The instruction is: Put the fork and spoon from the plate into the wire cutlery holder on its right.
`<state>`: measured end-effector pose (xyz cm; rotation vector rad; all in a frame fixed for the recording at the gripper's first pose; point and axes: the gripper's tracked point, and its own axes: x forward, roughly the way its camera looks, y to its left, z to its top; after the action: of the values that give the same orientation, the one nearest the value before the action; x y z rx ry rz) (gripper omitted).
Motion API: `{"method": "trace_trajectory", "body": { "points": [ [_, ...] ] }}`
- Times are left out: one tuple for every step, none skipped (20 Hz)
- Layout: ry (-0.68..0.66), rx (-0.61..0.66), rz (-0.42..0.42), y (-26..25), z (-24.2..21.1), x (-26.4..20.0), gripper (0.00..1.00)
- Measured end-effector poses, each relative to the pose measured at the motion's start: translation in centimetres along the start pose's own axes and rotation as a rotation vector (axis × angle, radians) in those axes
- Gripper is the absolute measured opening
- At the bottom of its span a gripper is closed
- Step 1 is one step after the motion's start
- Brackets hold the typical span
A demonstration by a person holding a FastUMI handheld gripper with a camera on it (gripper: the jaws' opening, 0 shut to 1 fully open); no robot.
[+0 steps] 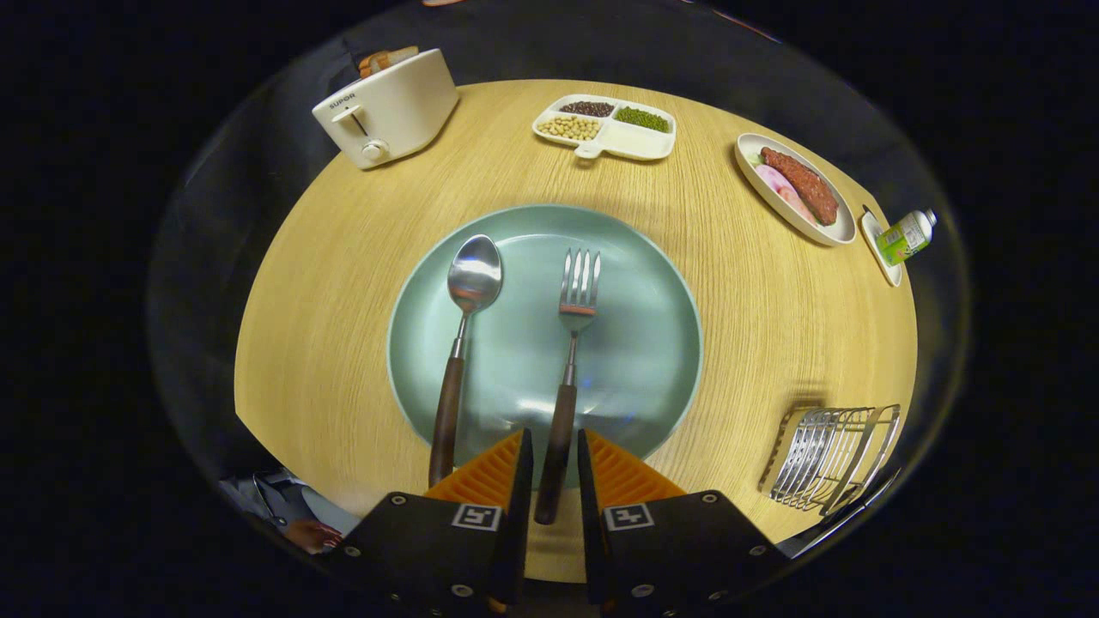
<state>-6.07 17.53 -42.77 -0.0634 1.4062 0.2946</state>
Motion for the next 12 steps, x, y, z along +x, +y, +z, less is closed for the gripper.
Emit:
{"method": "trace_trajectory", "body": {
  "points": [
    [0.011, 0.007, -0.001, 0.1, -0.1, 0.1, 0.22],
    [0.024, 0.012, -0.002, 0.0, -0.2, 0.3, 0.21],
    [0.031, 0.018, -0.001, 0.0, -0.2, 0.5, 0.19],
    [0.036, 0.024, -0.001, 0.0, -0.1, 0.7, 0.19],
    [0.038, 0.03, -0.003, -0.1, -0.1, 0.8, 0.19],
    [0.038, 0.032, -0.001, -0.1, 0.1, 0.9, 0.18],
    [0.034, 0.038, 0.005, -0.1, 0.3, 1.0, 0.14],
    [0.038, 0.047, 0.029, 0.2, 0.3, 0.9, 0.13],
    [0.035, 0.061, 0.035, 0.1, 0.4, 0.8, 0.09],
    [0.031, 0.069, 0.036, -0.1, 0.5, 0.7, 0.09],
    [0.021, 0.078, 0.044, -0.2, 0.6, 0.4, 0.07],
    [0.008, 0.091, 0.052, -0.3, 0.9, 0.1, 0.07]
  ]
}}
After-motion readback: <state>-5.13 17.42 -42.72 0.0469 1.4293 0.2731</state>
